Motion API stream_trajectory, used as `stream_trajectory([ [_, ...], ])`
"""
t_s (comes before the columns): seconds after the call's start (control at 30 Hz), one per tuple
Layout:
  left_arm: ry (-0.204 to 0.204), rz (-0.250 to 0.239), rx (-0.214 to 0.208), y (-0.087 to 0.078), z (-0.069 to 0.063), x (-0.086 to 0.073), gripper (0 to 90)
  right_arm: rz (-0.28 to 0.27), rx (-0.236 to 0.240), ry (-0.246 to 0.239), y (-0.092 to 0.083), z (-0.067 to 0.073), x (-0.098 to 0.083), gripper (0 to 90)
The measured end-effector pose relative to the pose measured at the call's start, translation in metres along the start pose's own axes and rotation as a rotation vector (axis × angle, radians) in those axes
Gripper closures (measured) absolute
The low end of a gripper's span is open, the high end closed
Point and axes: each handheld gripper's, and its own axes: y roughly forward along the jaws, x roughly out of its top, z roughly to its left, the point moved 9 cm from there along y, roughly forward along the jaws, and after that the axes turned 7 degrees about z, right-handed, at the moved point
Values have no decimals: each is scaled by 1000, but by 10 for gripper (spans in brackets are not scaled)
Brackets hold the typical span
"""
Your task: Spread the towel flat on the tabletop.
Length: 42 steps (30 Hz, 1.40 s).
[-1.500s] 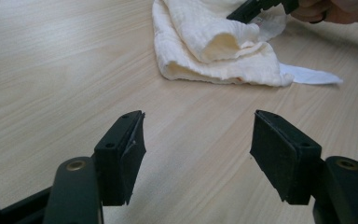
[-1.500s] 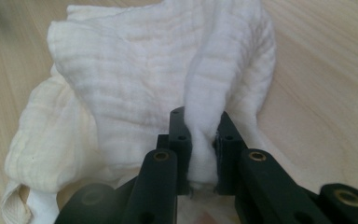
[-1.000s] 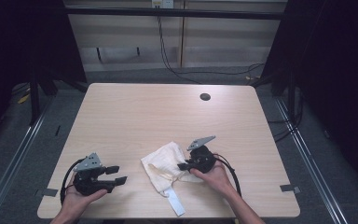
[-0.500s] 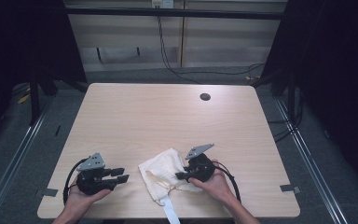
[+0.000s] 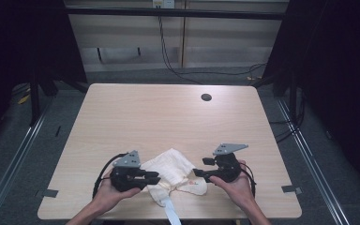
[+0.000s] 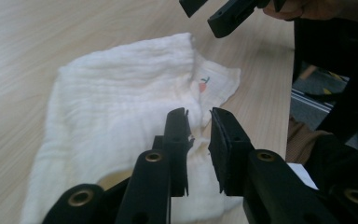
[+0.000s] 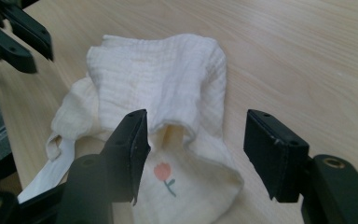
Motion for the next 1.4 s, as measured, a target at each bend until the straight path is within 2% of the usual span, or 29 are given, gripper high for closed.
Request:
stream_trajectory([
  [0.03,14,19,-13,7,0,1,772,0,0,0,0,0,0,404],
  [0.07,12,56,-29,20,1,1,776,-3,6,11,-4,0,-7,403],
  [0.1,12,56,-29,20,1,1,771,-3,6,11,-4,0,-7,403],
  [0.13,2,98,-27,36,6,-2,756,-2,3,18,-4,-2,-15,400],
  [0.17,2,98,-27,36,6,-2,748,-2,3,18,-4,-2,-15,400],
  [0.2,-3,101,-19,47,12,-2,764,2,6,34,-2,-4,-21,398],
  [0.27,-17,110,-21,52,17,-2,765,1,8,37,-1,-6,-23,402],
  [0.3,-17,110,-21,52,17,-2,772,1,8,37,-1,-6,-23,402],
  [0.33,-35,109,-31,55,19,-3,781,-6,9,42,0,-7,-23,402],
  [0.4,-33,104,-35,56,18,-3,786,-2,9,43,0,-7,-23,401],
  [0.47,-19,107,-31,57,17,-5,798,4,11,45,3,-6,-24,395],
  [0.57,-16,95,-53,56,12,-5,844,4,14,42,4,-2,-24,394],
  [0.6,9,109,-71,55,8,-7,844,4,14,42,4,-2,-24,394],
  [0.63,20,125,-71,56,6,-10,868,5,15,38,4,-1,-25,394],
  [0.73,27,138,-51,65,7,-12,815,20,19,29,5,0,-28,395],
  [0.8,20,122,-37,67,13,-7,782,21,21,30,6,1,-28,395],
  [0.9,12,123,-42,68,16,-6,766,19,23,24,7,1,-28,394],
  [0.93,13,144,-68,71,15,-10,761,21,21,27,7,0,-28,392],
  [0.97,13,144,-68,71,15,-10,754,21,21,27,7,0,-28,392],
  [1.0,6,127,-58,73,14,-9,754,23,22,27,8,-1,-29,392],
  [1.03,19,148,-54,72,14,-10,742,24,22,28,8,-1,-29,392],
  [1.07,29,140,-47,74,14,-9,709,29,26,31,9,-1,-30,392],
  [1.13,31,141,-46,74,14,-10,704,35,23,25,9,0,-31,392],
  [1.23,70,163,-17,73,14,-11,710,36,22,22,9,1,-32,391],
  [1.27,97,169,-2,73,14,-12,742,36,22,21,9,1,-32,391],
  [1.3,97,159,13,74,14,-11,771,35,23,20,8,0,-32,391],
  [1.33,103,172,18,74,14,-12,793,35,23,21,8,0,-32,390],
  [1.37,103,178,8,73,15,-12,844,40,21,21,8,0,-33,390],
  [1.4,94,181,6,72,16,-12,855,43,21,16,9,0,-34,390],
])
